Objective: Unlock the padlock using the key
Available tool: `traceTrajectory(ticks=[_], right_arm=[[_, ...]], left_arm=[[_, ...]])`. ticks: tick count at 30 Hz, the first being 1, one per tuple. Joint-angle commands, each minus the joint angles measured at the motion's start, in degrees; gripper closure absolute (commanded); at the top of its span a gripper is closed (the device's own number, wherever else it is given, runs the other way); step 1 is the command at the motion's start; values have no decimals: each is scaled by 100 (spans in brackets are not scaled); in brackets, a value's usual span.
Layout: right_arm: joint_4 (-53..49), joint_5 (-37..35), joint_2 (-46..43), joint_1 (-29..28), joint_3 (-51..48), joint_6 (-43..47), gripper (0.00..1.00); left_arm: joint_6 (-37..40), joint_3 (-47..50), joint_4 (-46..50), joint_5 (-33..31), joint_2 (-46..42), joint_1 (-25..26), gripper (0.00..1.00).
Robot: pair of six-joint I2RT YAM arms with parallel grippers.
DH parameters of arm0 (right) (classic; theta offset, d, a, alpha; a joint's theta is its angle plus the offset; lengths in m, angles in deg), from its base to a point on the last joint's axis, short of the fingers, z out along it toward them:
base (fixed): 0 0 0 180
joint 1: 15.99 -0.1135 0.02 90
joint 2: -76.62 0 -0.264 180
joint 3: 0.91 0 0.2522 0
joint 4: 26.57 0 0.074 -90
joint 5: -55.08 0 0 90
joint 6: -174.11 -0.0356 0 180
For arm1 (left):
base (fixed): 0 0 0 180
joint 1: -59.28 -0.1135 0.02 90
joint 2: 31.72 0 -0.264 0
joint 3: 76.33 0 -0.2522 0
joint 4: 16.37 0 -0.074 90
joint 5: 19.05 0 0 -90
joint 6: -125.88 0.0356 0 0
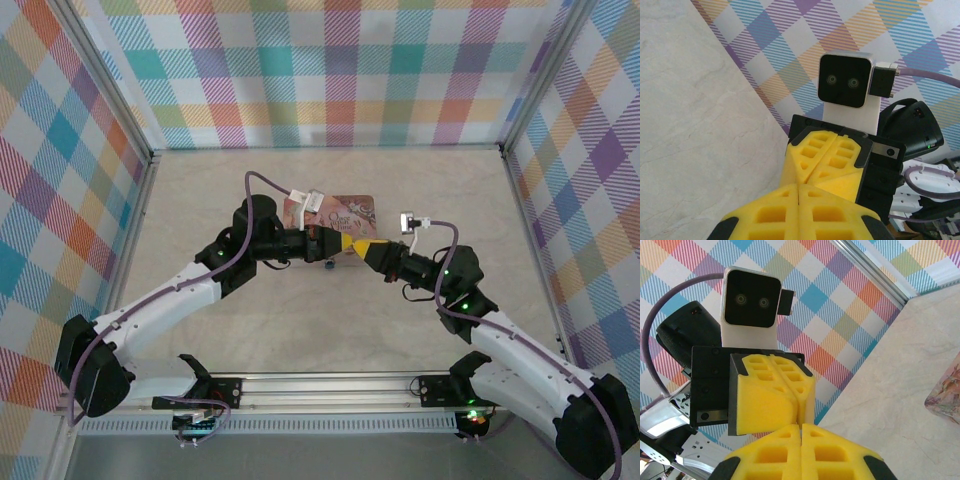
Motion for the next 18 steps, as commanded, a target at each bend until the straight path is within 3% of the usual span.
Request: traceTrajectory(ticks=[1, 15, 18], right_arm=[[247, -26, -155, -34, -55, 57, 100], [55, -42, -253, -43, -107, 162, 100], [-425, 46, -284, -43, 24, 301, 100]], left_arm=[[-41, 84, -243, -119, -168, 49, 100], [-28, 42, -231, -230, -199, 42, 100], [-9, 20, -192, -259, -189, 43, 100]])
